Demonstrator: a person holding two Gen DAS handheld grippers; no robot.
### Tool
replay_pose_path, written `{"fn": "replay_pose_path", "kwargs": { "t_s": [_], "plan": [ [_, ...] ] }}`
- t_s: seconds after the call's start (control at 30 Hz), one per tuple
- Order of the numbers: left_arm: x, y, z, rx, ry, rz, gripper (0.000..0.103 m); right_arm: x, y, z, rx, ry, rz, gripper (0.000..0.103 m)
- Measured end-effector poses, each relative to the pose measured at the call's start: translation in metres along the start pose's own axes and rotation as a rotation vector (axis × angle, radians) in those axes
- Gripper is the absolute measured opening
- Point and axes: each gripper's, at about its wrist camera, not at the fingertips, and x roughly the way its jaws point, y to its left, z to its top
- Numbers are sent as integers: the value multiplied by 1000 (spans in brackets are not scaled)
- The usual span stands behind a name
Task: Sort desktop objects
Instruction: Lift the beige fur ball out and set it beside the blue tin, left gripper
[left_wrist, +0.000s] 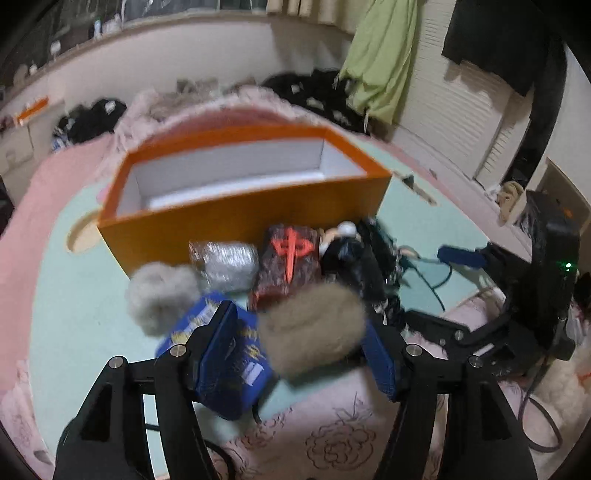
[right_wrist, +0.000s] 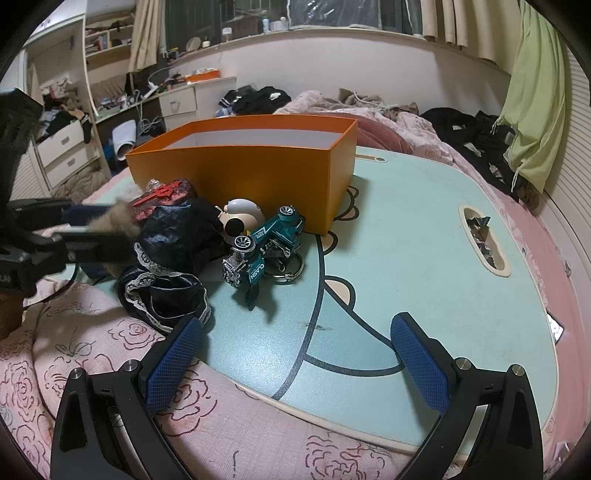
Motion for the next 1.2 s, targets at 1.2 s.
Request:
{"fn": "replay_pose_path", "kwargs": {
  "t_s": [1.2],
  "plan": [
    [-14,34,-69,-36,-46,150,103,-1,0,-1,2,-2,0,102]
  ]
}}
